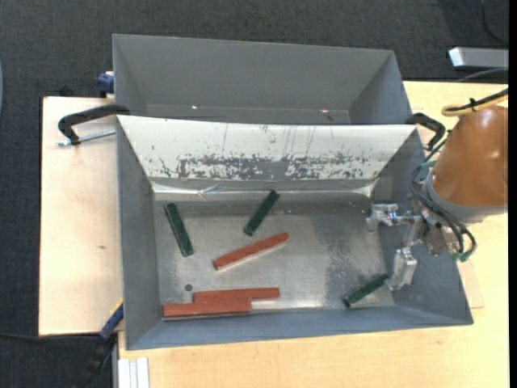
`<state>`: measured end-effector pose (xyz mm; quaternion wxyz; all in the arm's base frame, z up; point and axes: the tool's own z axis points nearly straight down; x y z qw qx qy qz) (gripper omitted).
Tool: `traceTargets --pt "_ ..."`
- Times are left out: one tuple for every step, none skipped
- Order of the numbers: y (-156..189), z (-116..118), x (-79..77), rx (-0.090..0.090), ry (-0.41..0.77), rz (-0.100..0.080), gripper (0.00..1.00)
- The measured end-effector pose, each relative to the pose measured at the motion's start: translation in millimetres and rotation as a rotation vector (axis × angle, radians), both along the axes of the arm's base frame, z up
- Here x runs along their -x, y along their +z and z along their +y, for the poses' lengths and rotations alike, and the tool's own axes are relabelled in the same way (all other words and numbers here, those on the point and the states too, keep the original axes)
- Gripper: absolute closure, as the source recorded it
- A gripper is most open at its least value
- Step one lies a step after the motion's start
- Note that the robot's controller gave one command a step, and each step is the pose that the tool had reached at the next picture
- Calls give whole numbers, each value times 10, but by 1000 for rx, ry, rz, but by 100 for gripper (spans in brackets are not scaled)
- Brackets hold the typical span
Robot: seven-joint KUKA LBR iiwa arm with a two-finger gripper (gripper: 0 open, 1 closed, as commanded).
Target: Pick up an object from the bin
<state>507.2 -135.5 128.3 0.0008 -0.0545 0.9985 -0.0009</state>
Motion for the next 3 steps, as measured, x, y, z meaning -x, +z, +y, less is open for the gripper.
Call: traceTargets --pt "-10 41 36 -2 138 -1 0" --pt "-427 2 57 -1 182 -3 0" --pt "-578 123 155 -3 347 2 100"
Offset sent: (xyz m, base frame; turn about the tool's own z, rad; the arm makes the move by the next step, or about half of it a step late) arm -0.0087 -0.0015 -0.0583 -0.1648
